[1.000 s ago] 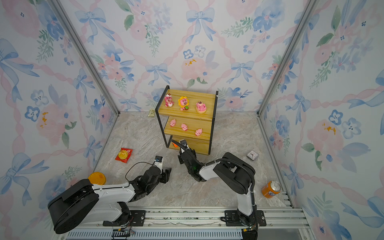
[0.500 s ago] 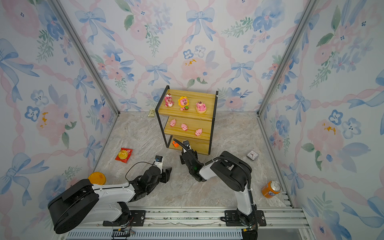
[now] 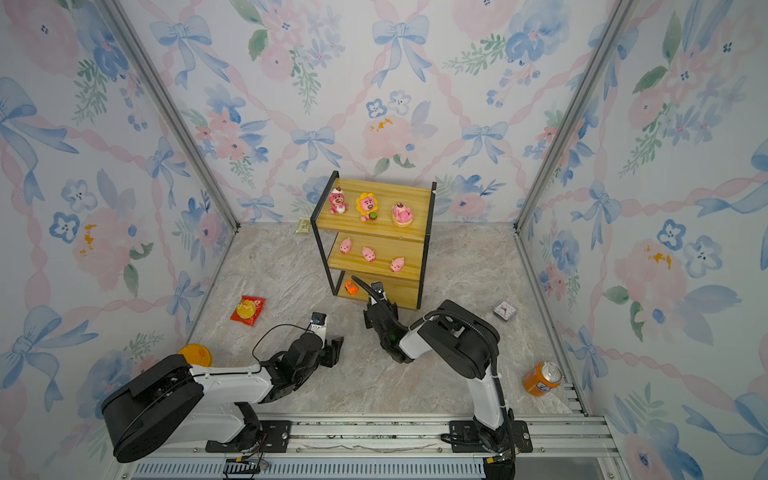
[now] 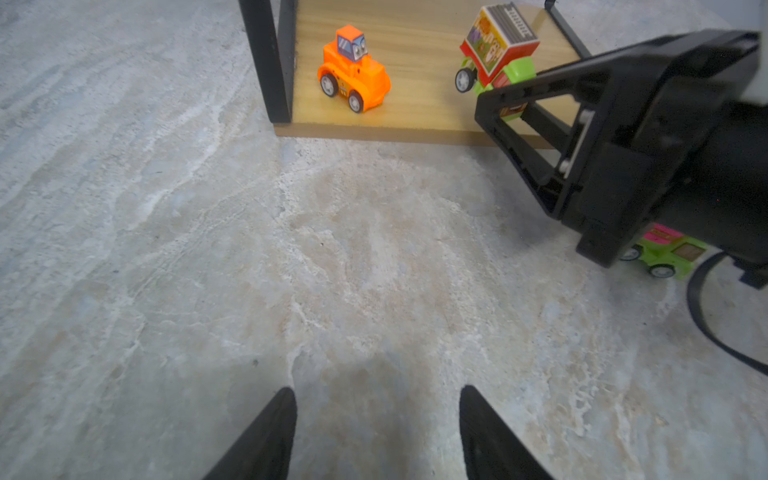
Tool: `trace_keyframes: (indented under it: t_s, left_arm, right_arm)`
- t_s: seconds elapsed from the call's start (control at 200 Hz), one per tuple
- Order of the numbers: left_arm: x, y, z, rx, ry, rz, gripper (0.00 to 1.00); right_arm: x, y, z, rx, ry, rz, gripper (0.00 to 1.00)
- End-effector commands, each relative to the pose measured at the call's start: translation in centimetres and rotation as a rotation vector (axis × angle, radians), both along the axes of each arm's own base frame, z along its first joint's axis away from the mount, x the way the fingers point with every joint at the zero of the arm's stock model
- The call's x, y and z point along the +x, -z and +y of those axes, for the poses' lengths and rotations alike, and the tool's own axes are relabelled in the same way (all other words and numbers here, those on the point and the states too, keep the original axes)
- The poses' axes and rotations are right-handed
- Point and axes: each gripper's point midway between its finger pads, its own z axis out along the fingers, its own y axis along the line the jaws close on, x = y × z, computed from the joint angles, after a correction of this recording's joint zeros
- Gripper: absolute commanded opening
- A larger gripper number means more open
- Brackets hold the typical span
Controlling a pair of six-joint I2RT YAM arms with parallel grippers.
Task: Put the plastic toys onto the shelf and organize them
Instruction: 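Carry the truck onto the bottom shelf board beside the orange car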
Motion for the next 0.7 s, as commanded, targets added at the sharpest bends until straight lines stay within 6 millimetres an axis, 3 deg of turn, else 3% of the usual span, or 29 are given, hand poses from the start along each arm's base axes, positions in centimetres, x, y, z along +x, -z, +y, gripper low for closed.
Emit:
trace_keyframes:
  t_s: [0.0,0.695]
  left_arm:
    - [0.4,-0.2,-0.3,0.005,0.014,-0.009,0.63]
    - [0.9,0.2,-0.7,0.009,0.017,0.001,0.63]
  right_arm:
    - [0.7,0.3,-0.5,0.024,0.028,0.0,0.21]
    - [1.6,1.4,0.3,0.002,-0.009,0.036,0.21]
